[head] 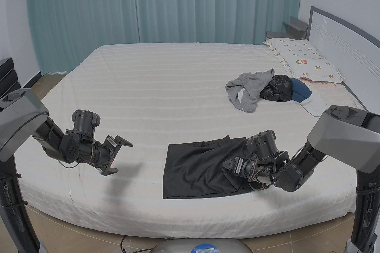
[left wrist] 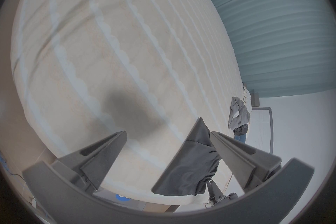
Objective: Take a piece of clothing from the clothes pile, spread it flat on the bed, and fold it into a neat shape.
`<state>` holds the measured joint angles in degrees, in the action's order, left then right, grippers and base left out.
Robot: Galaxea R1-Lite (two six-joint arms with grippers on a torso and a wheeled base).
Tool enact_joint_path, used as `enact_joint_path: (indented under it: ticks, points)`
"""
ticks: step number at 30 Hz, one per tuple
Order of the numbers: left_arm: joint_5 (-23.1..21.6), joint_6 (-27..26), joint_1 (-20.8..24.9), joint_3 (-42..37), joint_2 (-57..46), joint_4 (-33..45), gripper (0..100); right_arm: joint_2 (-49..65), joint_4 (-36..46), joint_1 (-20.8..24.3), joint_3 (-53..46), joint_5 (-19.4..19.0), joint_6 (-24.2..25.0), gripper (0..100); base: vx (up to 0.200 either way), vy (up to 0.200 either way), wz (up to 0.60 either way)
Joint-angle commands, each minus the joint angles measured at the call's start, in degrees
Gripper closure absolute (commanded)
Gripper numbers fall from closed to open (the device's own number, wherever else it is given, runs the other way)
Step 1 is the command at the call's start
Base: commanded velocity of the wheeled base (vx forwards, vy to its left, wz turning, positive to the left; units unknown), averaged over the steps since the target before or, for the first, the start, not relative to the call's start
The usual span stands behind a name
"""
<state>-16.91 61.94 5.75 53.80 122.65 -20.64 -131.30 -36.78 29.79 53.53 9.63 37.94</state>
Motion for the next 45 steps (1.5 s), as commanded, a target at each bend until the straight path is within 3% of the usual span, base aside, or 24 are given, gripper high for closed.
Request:
enact_joint_path:
  ticks: [1, 12, 24, 35, 45]
  points:
    - [-0.1, 0.0, 0.0, 0.0, 0.4, 0.0, 0, -2.1, -0.5, 0.0, 0.6, 4.3, -7.0, 0, 0.0, 0.0, 0.0]
    - [-0.1, -1.1, 0.0, -0.1, 0.4, 0.1, 0, -4.6, 0.2, 0.5, 1.4, 8.0, -12.3, 0, 0.0, 0.0, 0.0]
    - [-0.1, -1.1, 0.0, -0.1, 0.4, 0.2, 0, 1.3, 0.1, -2.5, -4.7, 8.8, -12.4, 0, 0.0, 0.0, 0.0]
    - [-0.1, -1.1, 0.0, -0.1, 0.4, 0.2, 0, 5.9, -0.7, -7.5, -14.2, 7.9, -11.3, 0, 0.0, 0.0, 0.0]
    - [-0.1, -1.1, 0.0, -0.1, 0.4, 0.1, 0, 8.3, -6.9, -12.8, -23.4, 3.8, -9.5, 0, 0.0, 0.0, 0.0]
